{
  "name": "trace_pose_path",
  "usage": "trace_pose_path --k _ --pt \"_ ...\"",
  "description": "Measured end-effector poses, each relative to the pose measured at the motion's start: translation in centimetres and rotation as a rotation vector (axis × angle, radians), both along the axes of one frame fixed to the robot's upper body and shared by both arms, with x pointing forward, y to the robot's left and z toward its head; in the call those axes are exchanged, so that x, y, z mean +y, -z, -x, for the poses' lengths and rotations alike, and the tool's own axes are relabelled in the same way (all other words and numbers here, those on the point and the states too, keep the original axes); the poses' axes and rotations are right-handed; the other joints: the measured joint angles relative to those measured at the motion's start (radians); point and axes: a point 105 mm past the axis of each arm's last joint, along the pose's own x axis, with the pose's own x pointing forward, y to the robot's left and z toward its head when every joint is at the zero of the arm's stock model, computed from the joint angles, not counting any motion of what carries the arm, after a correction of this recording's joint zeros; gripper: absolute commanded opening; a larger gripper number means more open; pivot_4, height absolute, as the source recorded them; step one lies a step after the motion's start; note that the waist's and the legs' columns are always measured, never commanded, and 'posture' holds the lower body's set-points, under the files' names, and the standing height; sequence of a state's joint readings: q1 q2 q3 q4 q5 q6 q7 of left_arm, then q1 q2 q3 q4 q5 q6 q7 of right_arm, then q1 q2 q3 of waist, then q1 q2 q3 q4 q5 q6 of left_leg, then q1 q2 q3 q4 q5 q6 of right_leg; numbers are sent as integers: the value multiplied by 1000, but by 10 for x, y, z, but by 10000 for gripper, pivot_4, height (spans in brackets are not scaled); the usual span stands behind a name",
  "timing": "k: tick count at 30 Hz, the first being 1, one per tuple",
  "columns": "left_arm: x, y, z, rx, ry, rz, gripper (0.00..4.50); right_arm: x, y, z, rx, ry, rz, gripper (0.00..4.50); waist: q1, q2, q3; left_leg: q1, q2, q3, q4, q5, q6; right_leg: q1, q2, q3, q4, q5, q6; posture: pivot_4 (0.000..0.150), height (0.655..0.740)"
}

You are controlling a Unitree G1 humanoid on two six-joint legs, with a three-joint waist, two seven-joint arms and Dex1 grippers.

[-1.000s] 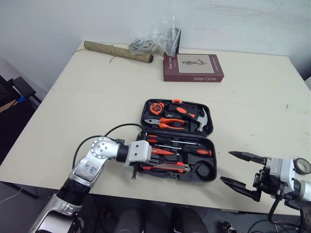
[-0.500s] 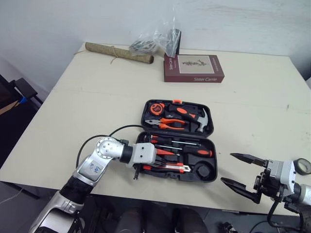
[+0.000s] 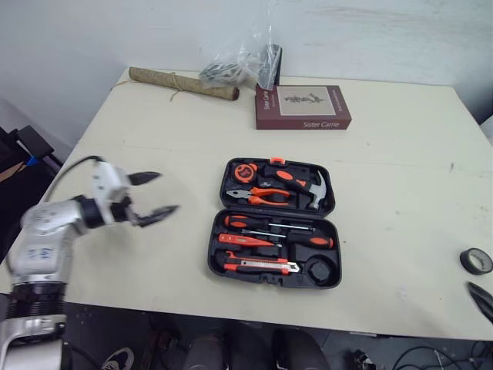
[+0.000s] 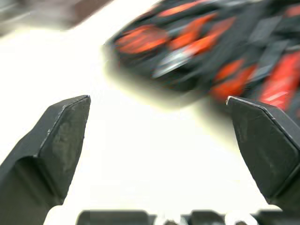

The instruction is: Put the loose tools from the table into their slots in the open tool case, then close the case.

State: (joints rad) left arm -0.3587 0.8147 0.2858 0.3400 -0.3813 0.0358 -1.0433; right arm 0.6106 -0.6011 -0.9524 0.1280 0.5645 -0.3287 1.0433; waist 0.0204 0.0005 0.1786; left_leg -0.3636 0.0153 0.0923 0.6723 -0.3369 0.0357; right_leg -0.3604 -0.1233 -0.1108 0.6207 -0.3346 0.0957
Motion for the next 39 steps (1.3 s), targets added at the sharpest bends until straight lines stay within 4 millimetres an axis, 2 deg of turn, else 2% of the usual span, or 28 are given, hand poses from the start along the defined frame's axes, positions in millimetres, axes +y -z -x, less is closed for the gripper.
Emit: trace_pose_path --k 4,6,12,15,18,21,24,28,32,34,39 --pt "66 12 9 26 -217 1 44650 -31 14 50 34 230 -15 45000 3 0 0 6 -2 1 -10 0 -2 0 -2 1 0 -1 -2 1500 7400" --pt "85 23 16 40 -283 -2 44650 -38 25 73 64 325 -45 45000 1 0 0 6 -1 1 -10 0 -4 0 -3 1 0 -1 -3 1500 7400" --pt "113 48 40 83 -392 -16 44650 -49 42 130 101 551 -84 45000 -10 1 1 8 -1 2 -13 -3 -8 0 -4 2 -1 -2 -3 1500 7400" --pt "110 46 42 67 -373 -15 44650 -54 37 131 87 570 -75 45000 -22 0 0 9 -1 2 -14 -4 -7 0 -5 3 -1 -2 -4 1500 7400" --pt "87 34 38 28 -266 17 44650 -60 24 111 43 530 -63 45000 -27 1 0 9 -2 3 -15 -2 -9 0 -5 4 -1 -2 -4 1500 7400" --pt "44 20 31 18 -79 62 44650 -56 10 72 31 407 -59 45000 -32 2 0 9 -2 3 -16 -2 -9 -1 -5 3 -1 -2 -4 1500 7400" --pt "12 10 30 25 53 58 44650 -51 1 49 66 324 -59 45000 -29 5 1 9 -2 4 -18 2 -6 -1 -5 3 -1 -2 -4 1500 7400" --pt "-39 -3 34 25 249 53 44650 -31 -7 10 243 121 -60 45000 -24 6 2 9 -3 5 -19 4 -4 -1 -4 3 -1 -2 -4 1500 7400" --pt "-94 -24 43 2 459 86 44650 -9 -12 -28 424 -67 -17 45000 -20 5 2 9 -3 5 -17 5 -4 0 -3 3 -1 -2 -3 1500 7400" --pt "-109 -33 48 -9 532 81 44650 -4 -14 -45 465 -105 -4 45000 -19 5 3 9 -3 5 -18 5 -5 0 -2 2 -1 -2 -3 1500 7400" --pt "-148 -34 61 24 704 77 44650 8 -9 -87 618 -201 84 45000 -19 5 4 7 -2 5 -13 7 -5 0 0 2 -1 -2 -3 1500 7400"
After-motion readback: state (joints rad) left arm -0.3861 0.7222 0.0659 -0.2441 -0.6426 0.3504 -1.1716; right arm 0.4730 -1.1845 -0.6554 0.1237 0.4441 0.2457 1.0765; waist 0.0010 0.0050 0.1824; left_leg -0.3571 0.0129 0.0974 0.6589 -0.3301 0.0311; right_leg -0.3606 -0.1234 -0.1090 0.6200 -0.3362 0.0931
